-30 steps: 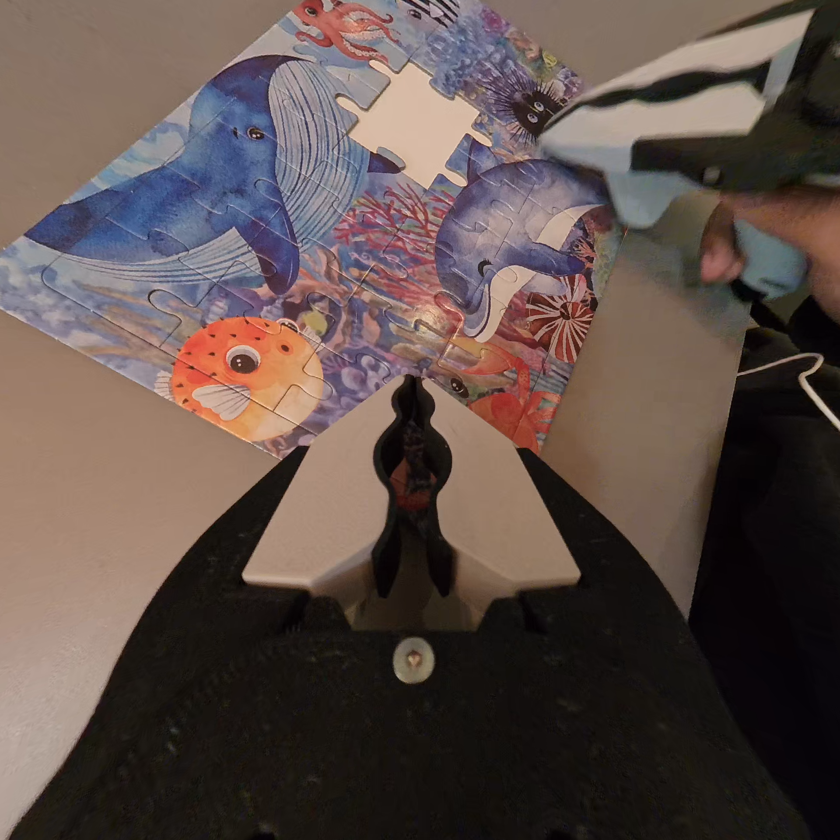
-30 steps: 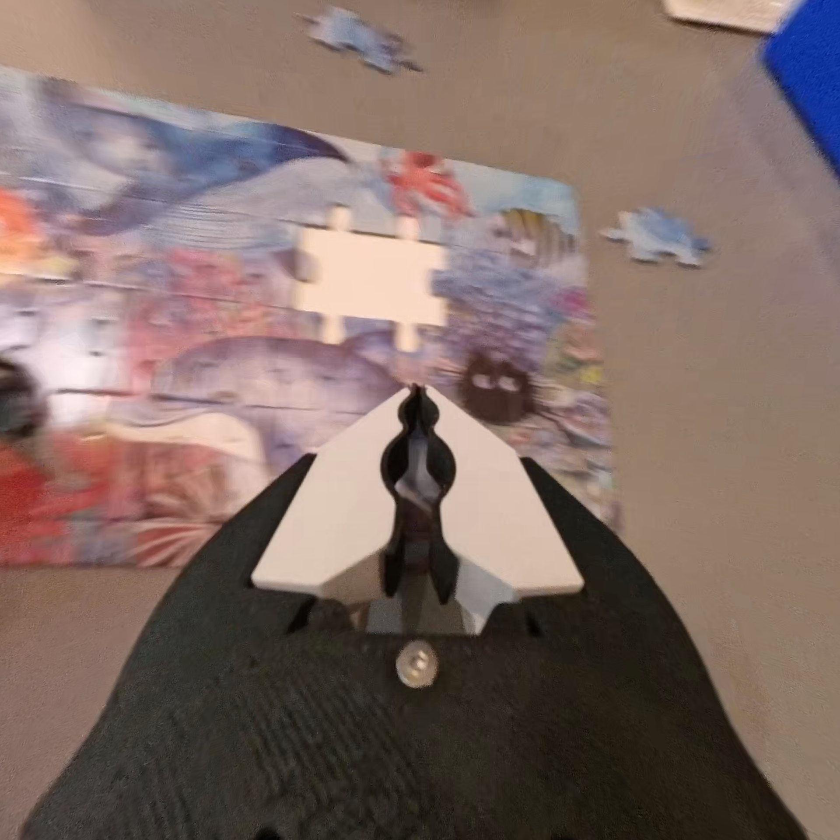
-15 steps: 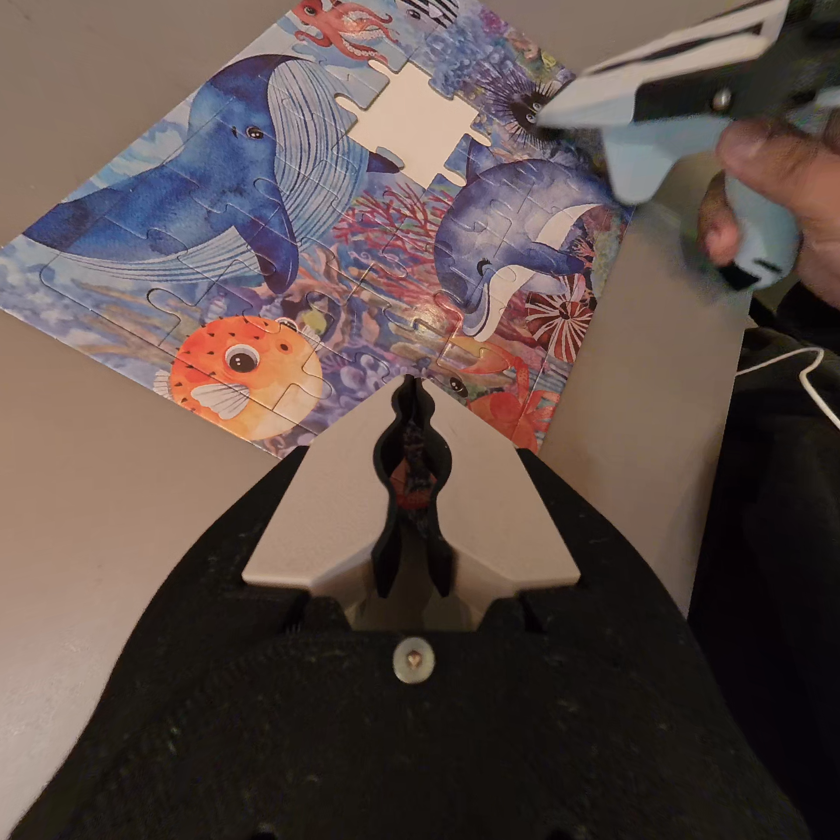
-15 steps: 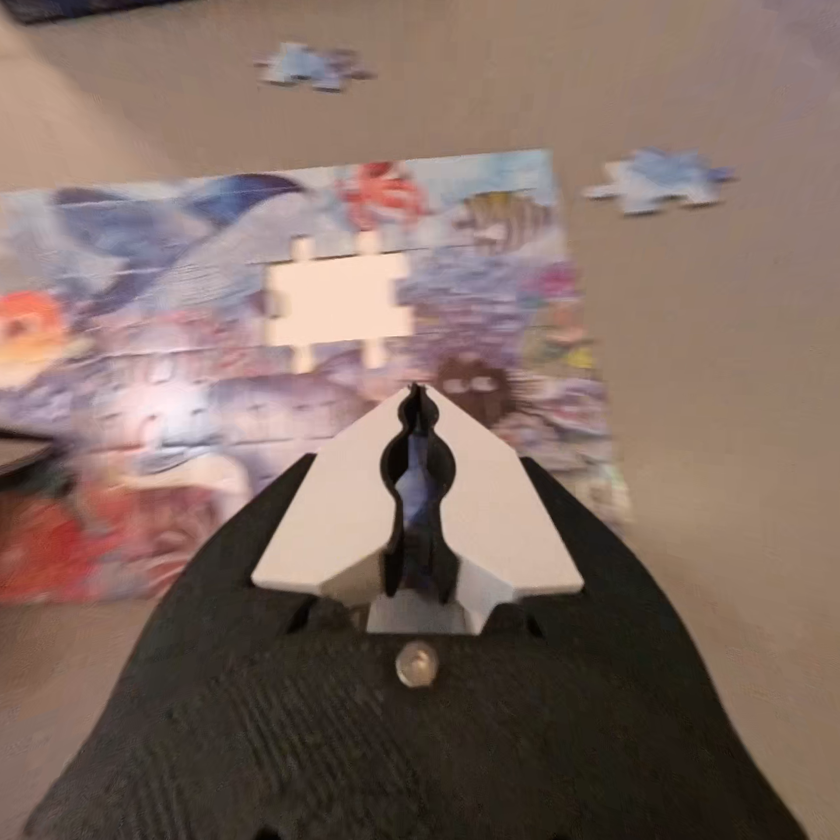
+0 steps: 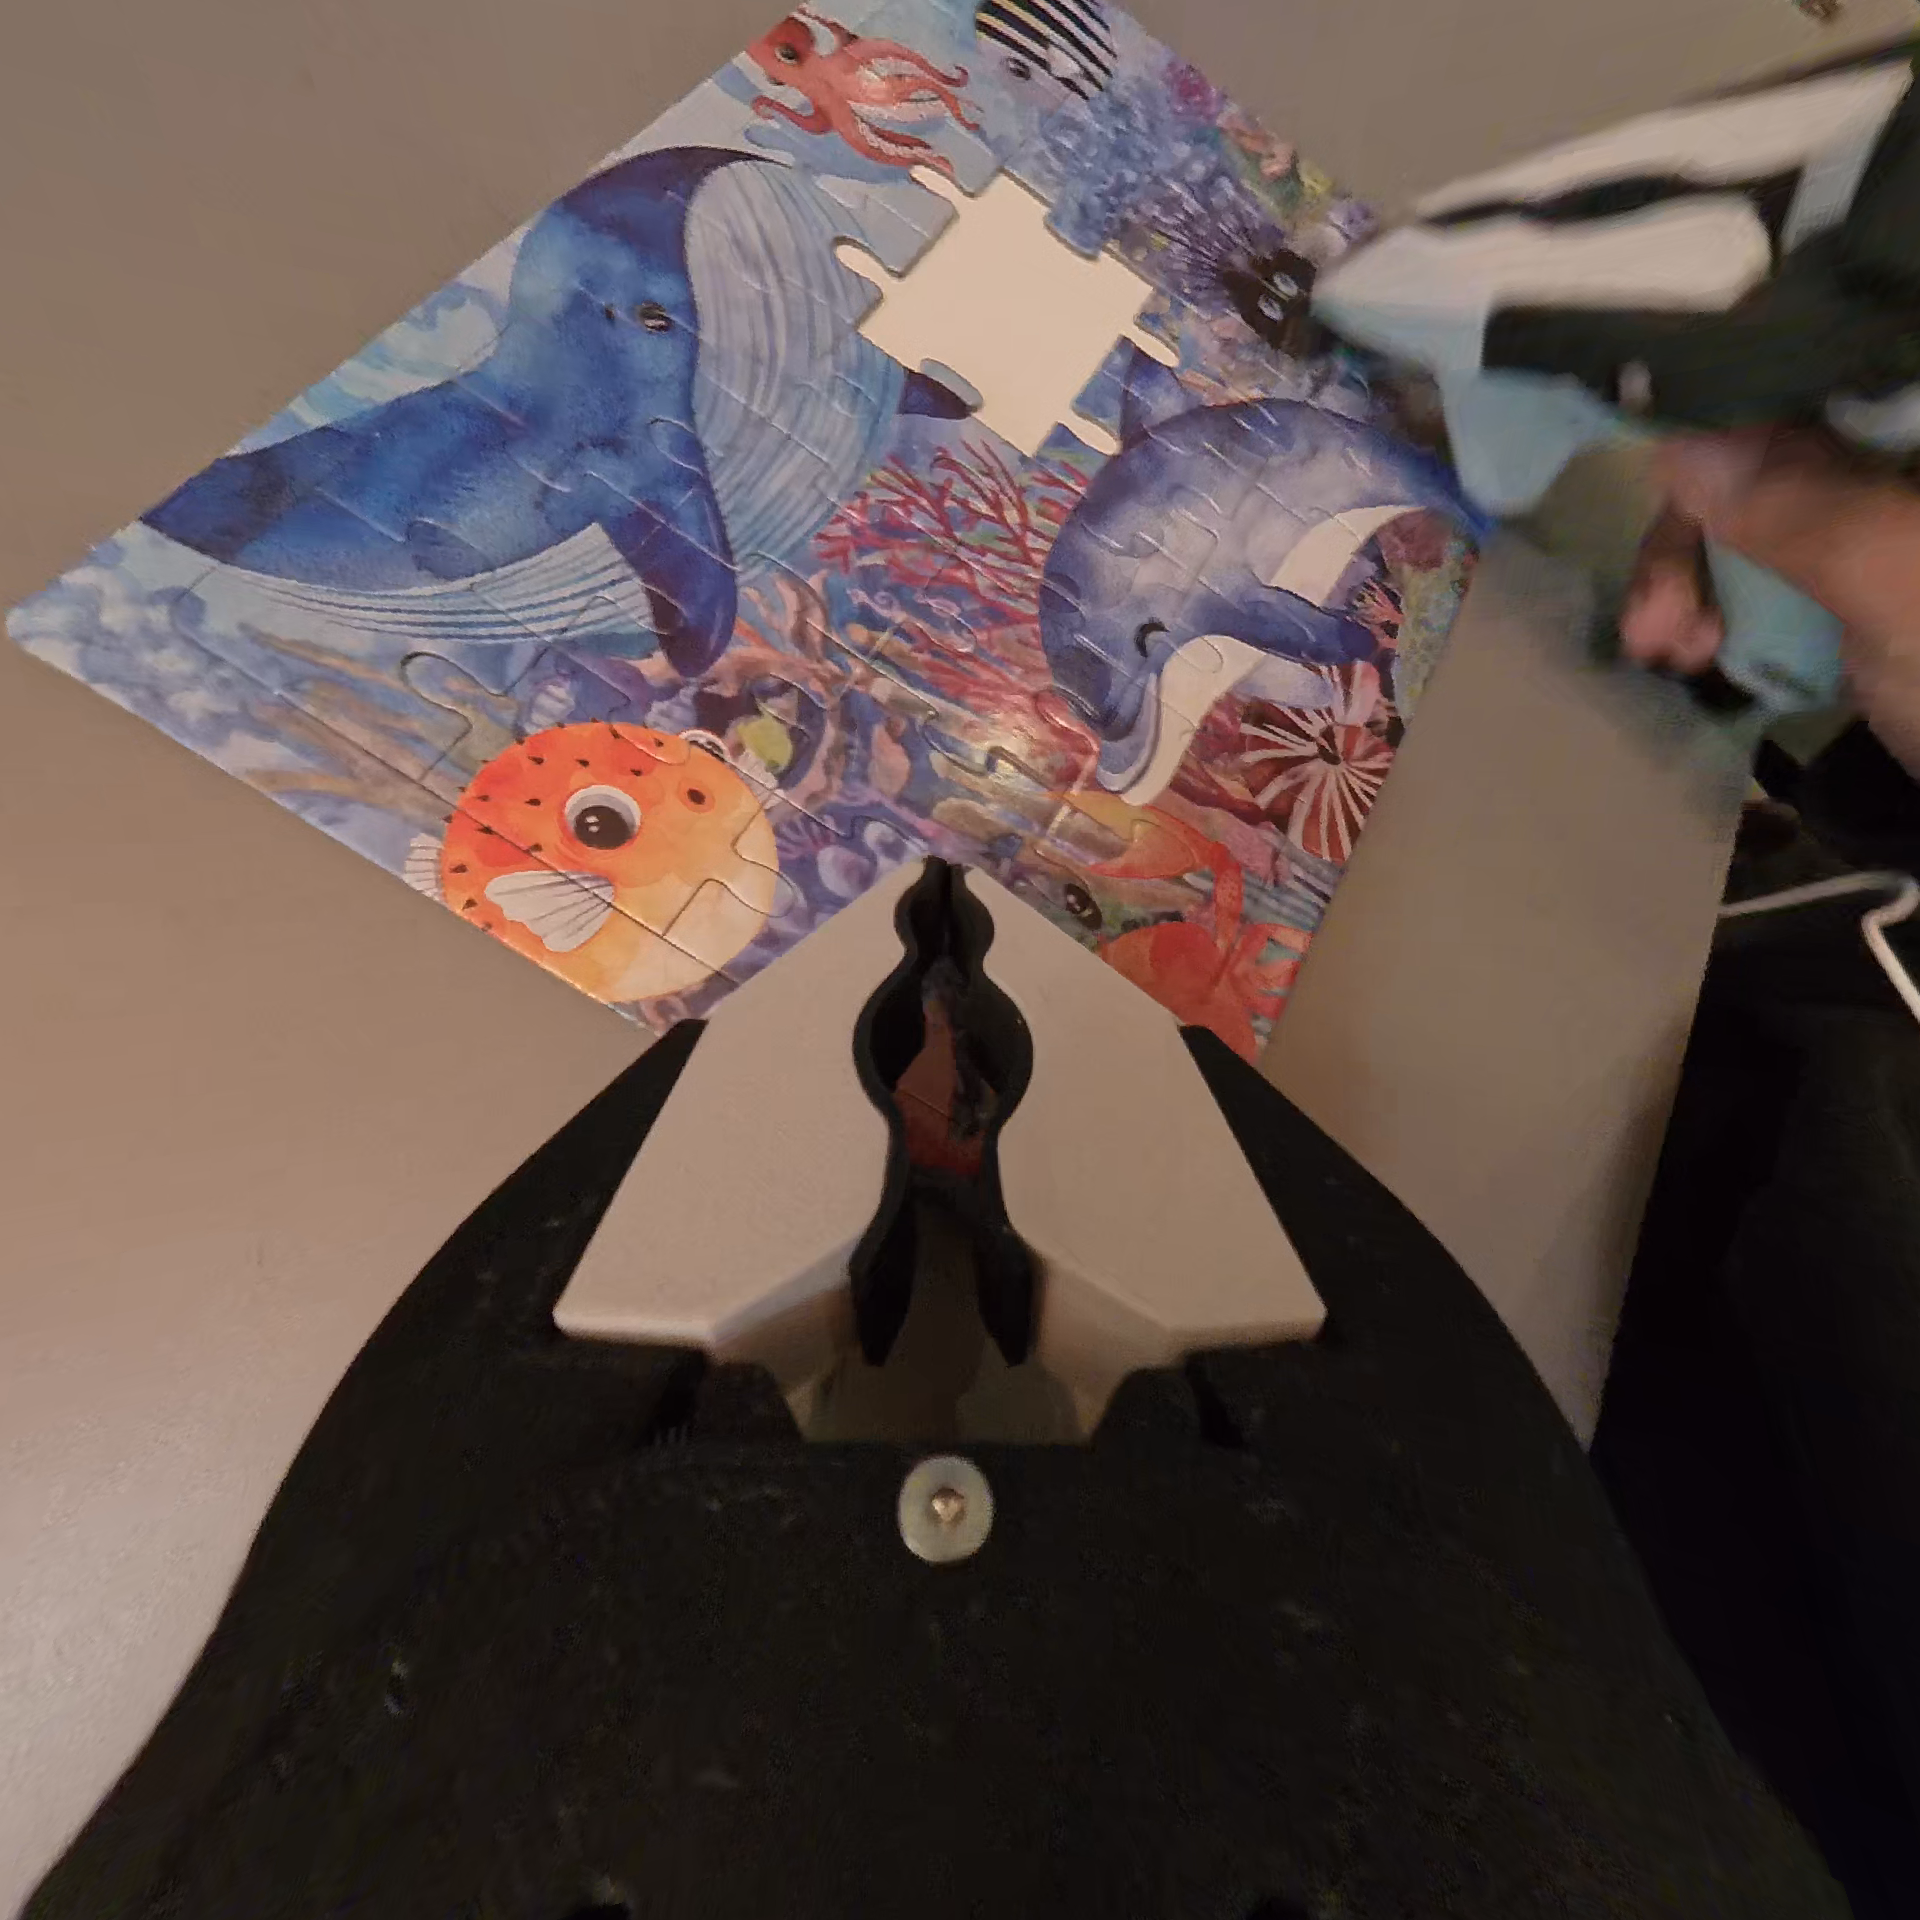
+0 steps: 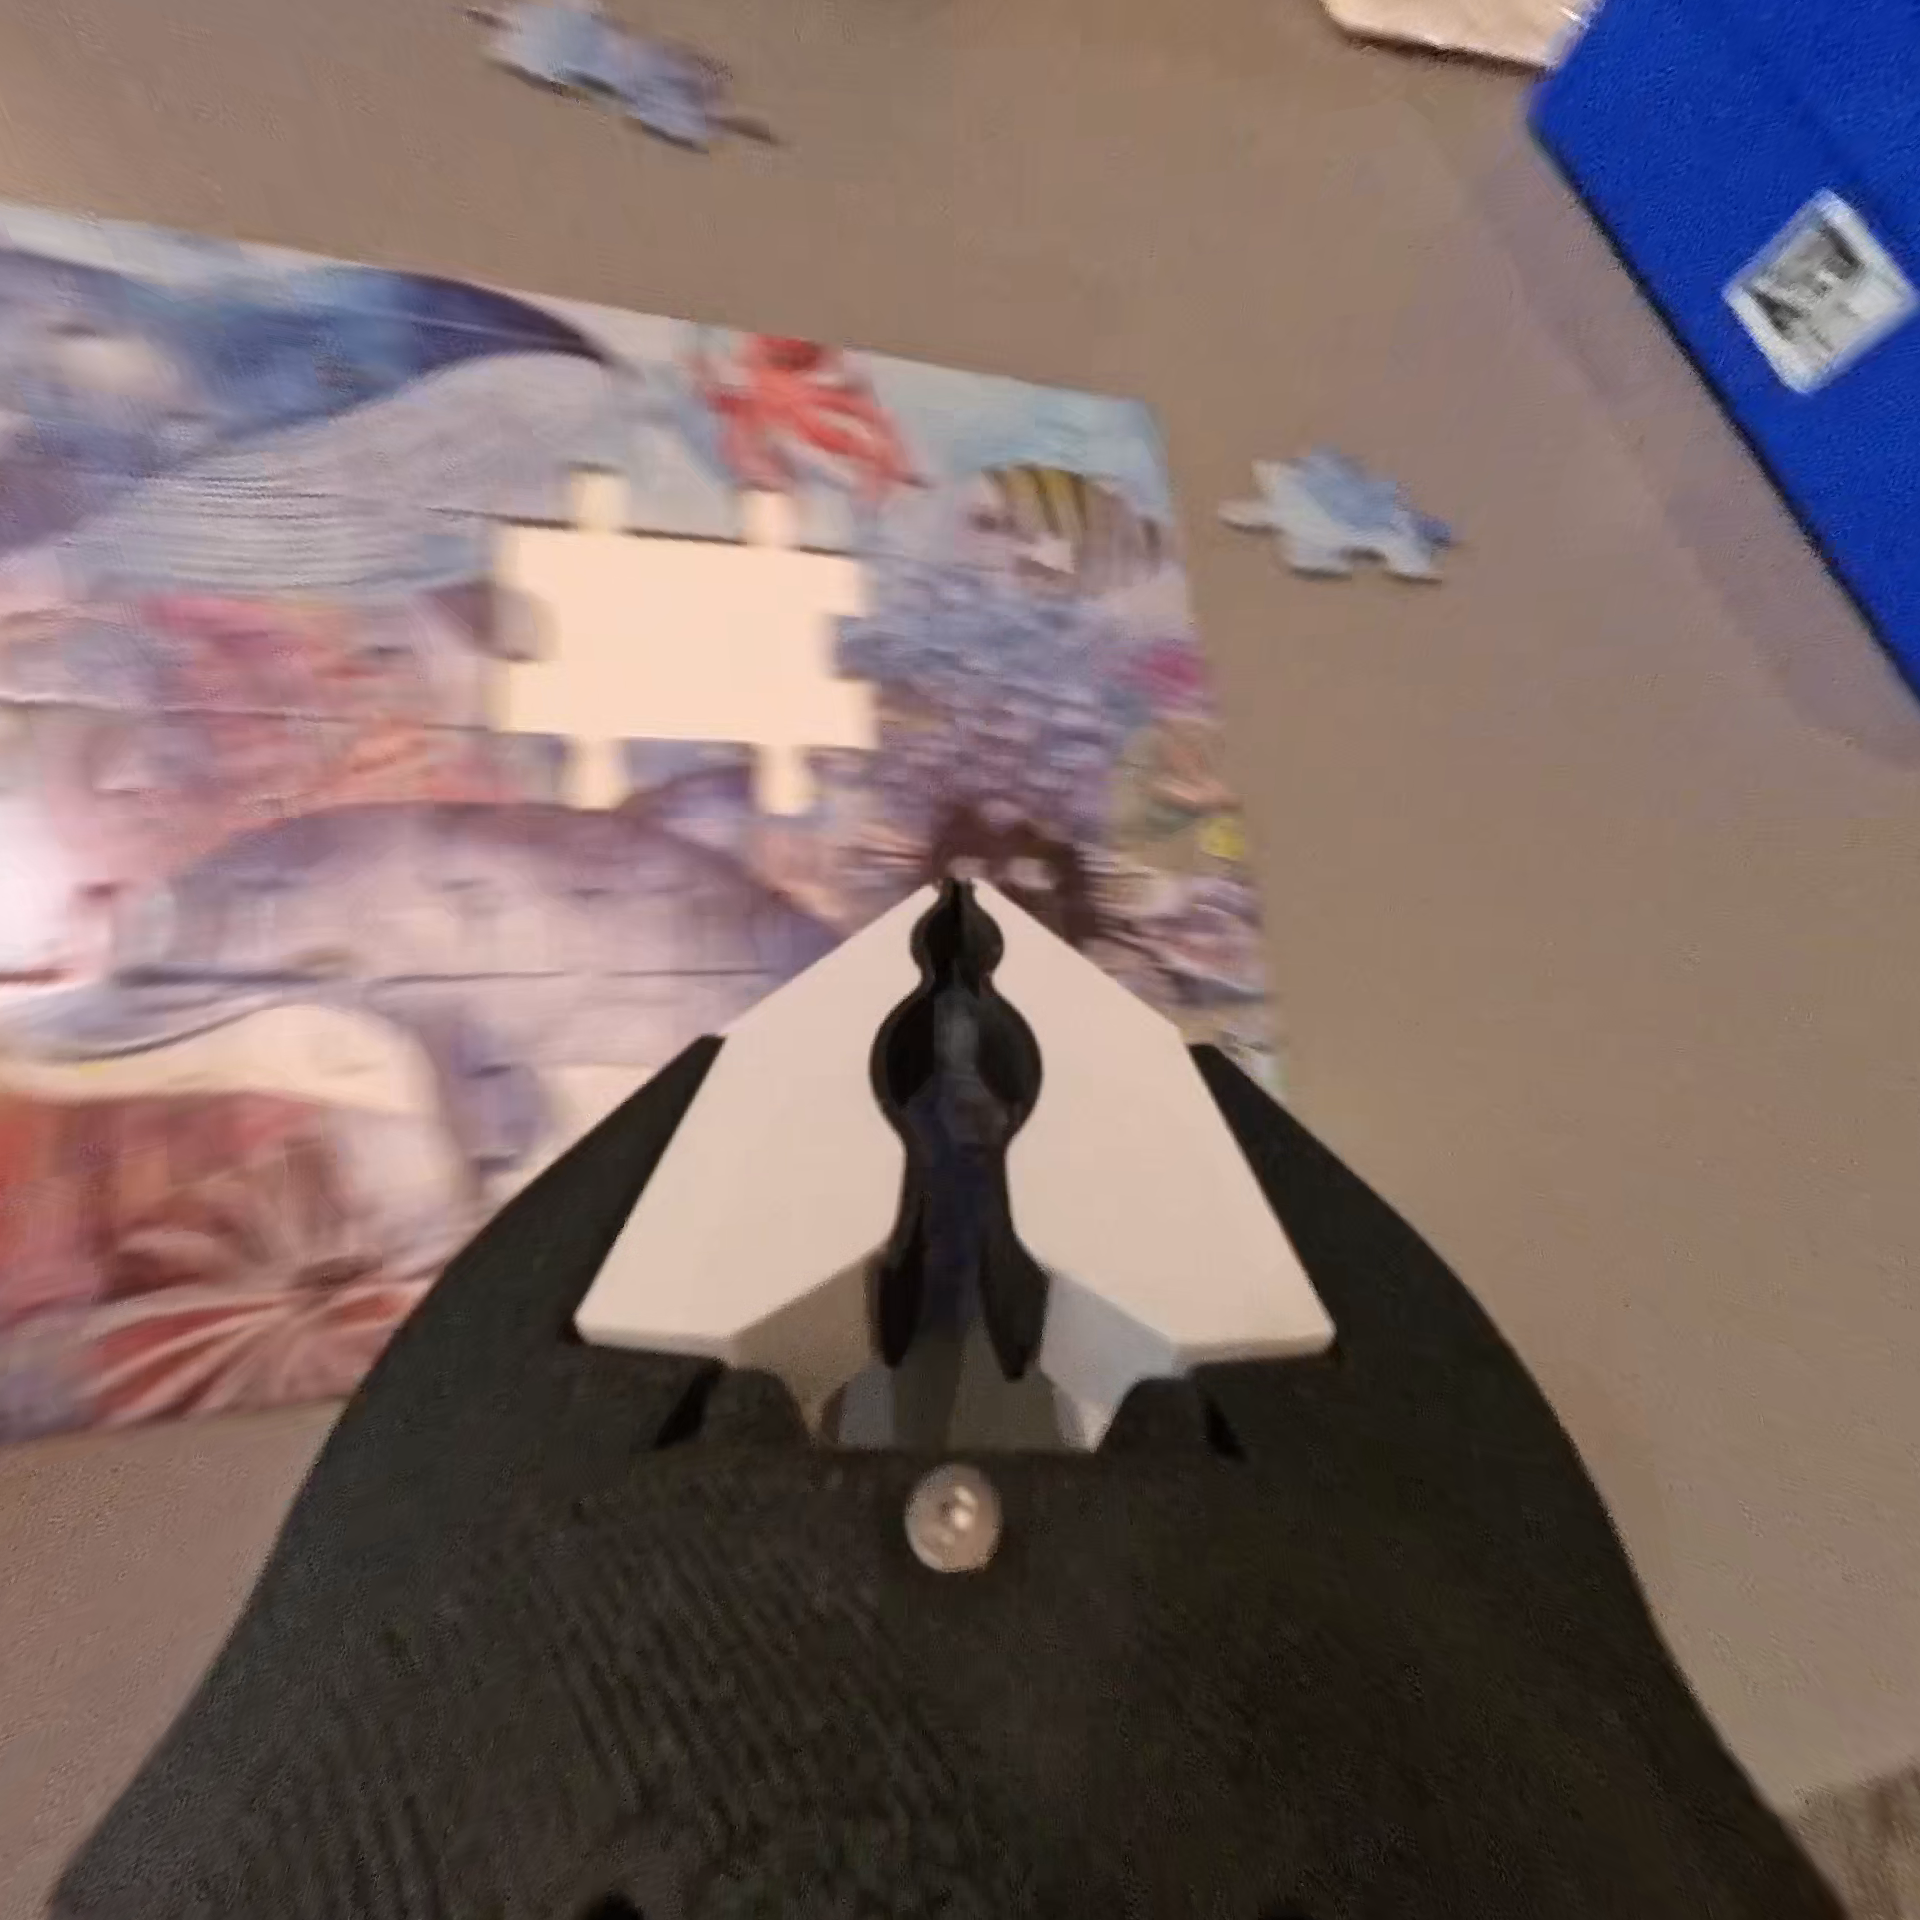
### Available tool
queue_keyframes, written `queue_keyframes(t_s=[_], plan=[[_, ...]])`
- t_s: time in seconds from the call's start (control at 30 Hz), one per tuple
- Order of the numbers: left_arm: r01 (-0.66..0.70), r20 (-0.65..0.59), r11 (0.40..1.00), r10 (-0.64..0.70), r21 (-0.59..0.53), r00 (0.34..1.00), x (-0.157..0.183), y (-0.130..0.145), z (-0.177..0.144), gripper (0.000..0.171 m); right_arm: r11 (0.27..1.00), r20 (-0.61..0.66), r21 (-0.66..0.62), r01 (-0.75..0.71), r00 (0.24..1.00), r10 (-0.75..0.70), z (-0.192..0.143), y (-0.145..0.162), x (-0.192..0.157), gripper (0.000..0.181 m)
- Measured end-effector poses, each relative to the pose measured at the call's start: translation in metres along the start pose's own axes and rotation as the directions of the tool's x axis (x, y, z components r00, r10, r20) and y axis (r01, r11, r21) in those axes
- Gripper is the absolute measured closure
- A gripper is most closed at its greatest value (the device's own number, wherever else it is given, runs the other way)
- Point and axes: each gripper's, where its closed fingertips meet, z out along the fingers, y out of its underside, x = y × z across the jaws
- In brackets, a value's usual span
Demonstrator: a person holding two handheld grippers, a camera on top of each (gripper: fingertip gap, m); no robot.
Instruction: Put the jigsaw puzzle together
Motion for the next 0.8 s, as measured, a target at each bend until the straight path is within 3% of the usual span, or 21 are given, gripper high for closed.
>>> queue_keyframes(t_s=[0.07,0.13,0.2,0.3,0.4,0.47,0.5,0.57,0.6,0.67,0.73,0.8], plan=[[0.036,0.026,0.999,-0.037,0.017,0.999,-0.006,-0.002,-0.001,0.171,0.993,0.192,0.054,0.104,0.975,-0.113,-0.016,-0.009,-0.076,0.181],[0.067,0.024,0.997,-0.068,0.027,0.997,-0.009,-0.003,-0.002,0.171,0.974,0.406,0.125,0.19,0.886,-0.225,-0.042,-0.01,-0.148,0.181],[0.074,0.018,0.997,-0.074,0.026,0.997,-0.009,-0.003,-0.002,0.171,0.949,0.493,0.176,0.262,0.811,-0.315,-0.061,-0.004,-0.178,0.173],[0.057,0.021,0.998,-0.058,0.021,0.998,-0.008,-0.002,-0.002,0.171,0.96,0.32,0.113,0.255,0.906,-0.278,-0.041,-0.001,-0.118,0.175],[0.057,0.013,0.998,-0.057,0.018,0.998,-0.006,-0.001,-0.002,0.171,0.997,0.026,-0.006,0.074,0.997,-0.074,-0.019,0.015,-0.006,0.181],[0.056,0.012,0.998,-0.056,0.017,0.998,-0.006,-0.001,-0.002,0.171,0.997,-0.052,-0.044,-0.069,0.996,0.067,-0.017,0.028,0.035,0.181],[0.054,0.012,0.998,-0.054,0.017,0.998,-0.006,-0.001,-0.002,0.171,0.993,0.003,-0.043,-0.11,0.994,0.111,-0.019,0.028,0.029,0.181],[0.052,0.012,0.999,-0.052,0.016,0.999,-0.006,-0.001,-0.002,0.171,0.996,0.289,-0.012,-0.087,0.953,0.086,-0.031,0.018,-0.032,0.176],[0.05,0.014,0.999,-0.05,0.016,0.999,-0.006,-0.001,-0.002,0.171,0.998,0.451,0.007,-0.06,0.891,0.051,-0.044,0.015,-0.073,0.166],[0.041,0.011,0.999,-0.041,0.013,0.999,-0.004,0.0,-0.002,0.171,0.998,0.668,0.036,0.056,0.741,-0.066,-0.075,0.019,-0.137,0.167],[0.032,0.017,0.999,-0.033,0.011,0.999,-0.004,0.0,-0.001,0.171,0.979,0.653,0.111,0.17,0.73,-0.201,-0.08,0.022,-0.146,0.173],[0.03,0.019,0.999,-0.03,0.011,0.999,-0.004,0.0,-0.002,0.171,0.967,0.585,0.14,0.212,0.77,-0.254,-0.071,0.022,-0.122,0.163]])
